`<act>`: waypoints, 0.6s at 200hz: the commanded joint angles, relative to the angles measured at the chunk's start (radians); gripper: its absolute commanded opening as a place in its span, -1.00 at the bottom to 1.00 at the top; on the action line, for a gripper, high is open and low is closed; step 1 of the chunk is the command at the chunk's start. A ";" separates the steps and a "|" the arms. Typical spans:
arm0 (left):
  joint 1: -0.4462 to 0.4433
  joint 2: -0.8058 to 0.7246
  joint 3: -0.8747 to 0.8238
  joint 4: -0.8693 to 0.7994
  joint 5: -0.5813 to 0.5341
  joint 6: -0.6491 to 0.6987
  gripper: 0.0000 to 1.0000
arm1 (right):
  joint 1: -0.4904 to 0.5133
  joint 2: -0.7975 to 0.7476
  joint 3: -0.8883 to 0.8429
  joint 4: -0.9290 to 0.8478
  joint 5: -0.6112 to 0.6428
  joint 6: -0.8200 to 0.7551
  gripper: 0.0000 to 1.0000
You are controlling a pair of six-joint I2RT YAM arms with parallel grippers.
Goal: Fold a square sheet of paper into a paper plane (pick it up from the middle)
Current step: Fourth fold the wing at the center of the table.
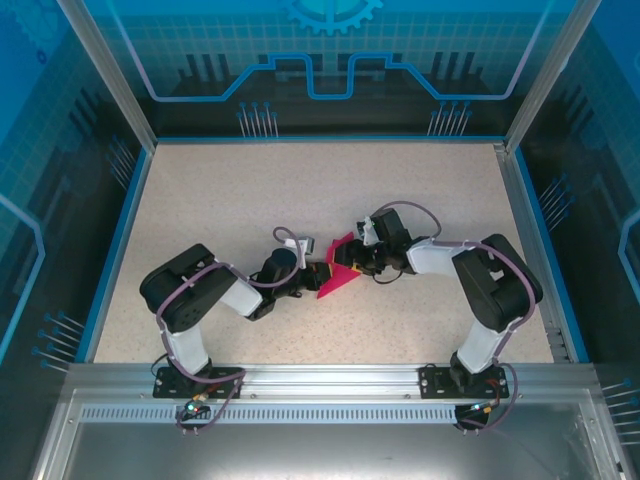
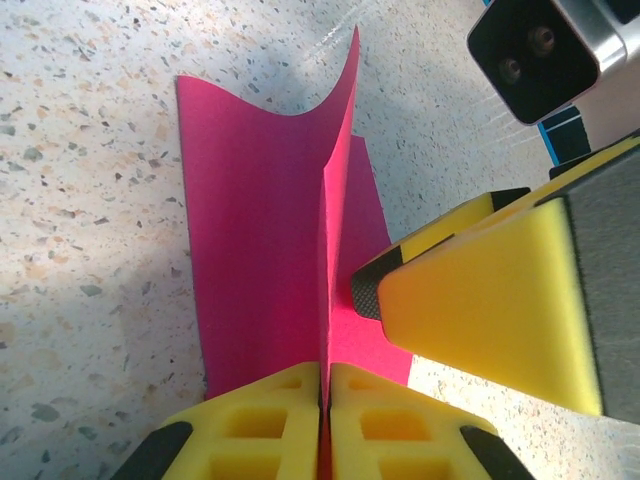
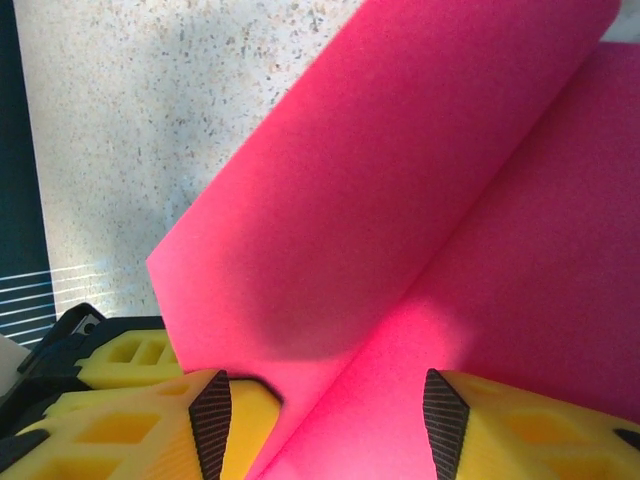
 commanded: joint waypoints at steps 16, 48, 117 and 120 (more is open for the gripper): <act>0.009 0.021 0.009 0.012 0.036 -0.032 -0.75 | -0.015 0.032 0.039 -0.054 0.013 -0.014 0.18; 0.011 0.034 0.018 0.006 0.059 -0.052 -0.73 | -0.013 0.040 0.047 -0.086 0.029 -0.018 0.25; 0.016 0.038 0.045 -0.038 0.091 -0.085 -0.68 | 0.014 0.064 0.108 -0.239 0.140 -0.034 0.33; 0.017 0.038 0.047 -0.043 0.093 -0.084 -0.67 | 0.016 0.066 0.109 -0.244 0.146 -0.036 0.34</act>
